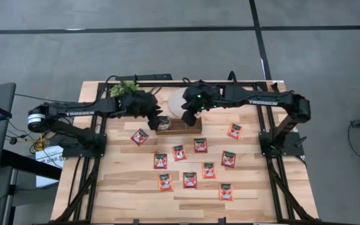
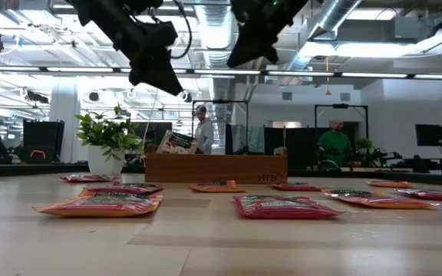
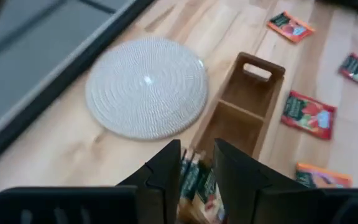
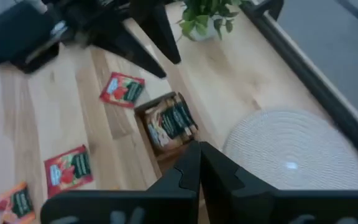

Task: Pick & Place Tea
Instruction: Put the brown tea bag into the left of the wooden organizer

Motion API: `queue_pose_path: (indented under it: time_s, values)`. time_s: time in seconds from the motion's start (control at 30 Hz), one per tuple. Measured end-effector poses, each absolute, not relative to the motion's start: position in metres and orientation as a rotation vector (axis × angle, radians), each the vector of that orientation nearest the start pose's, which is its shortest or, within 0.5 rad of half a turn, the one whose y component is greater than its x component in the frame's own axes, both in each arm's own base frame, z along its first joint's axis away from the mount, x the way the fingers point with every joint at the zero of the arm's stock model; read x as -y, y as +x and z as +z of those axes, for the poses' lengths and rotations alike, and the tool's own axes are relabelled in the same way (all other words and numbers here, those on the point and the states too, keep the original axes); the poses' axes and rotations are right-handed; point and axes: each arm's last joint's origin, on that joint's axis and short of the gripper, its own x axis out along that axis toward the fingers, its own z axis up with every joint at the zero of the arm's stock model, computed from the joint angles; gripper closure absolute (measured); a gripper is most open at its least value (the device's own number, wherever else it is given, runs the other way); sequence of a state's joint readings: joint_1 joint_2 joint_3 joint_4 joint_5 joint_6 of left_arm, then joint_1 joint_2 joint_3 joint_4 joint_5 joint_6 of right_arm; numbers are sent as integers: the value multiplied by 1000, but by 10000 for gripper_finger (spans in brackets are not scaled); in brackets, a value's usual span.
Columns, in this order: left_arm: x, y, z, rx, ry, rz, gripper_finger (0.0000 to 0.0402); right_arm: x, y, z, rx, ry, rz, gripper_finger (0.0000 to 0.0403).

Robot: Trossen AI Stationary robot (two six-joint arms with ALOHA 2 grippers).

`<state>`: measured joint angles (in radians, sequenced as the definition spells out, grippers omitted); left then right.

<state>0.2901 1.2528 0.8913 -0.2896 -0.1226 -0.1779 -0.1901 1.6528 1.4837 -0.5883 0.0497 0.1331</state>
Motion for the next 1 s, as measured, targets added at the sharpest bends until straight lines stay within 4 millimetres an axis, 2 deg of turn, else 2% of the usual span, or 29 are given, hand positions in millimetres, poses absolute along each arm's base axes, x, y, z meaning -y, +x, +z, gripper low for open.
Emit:
queue_pose_path:
  time_s: [0.17,0.7,0.83,1.0]
  values:
    - [-89,250,266,-618,-324,401,305,70,353,323,-734,149,-274,403]
    - [-91,248,264,-642,-267,421,262,75,353,322,-740,122,-273,403]
    - [-90,248,261,-678,-259,406,240,75,353,322,-740,123,-272,403]
    - [-87,251,257,-702,-305,278,214,75,353,322,-740,123,-272,403]
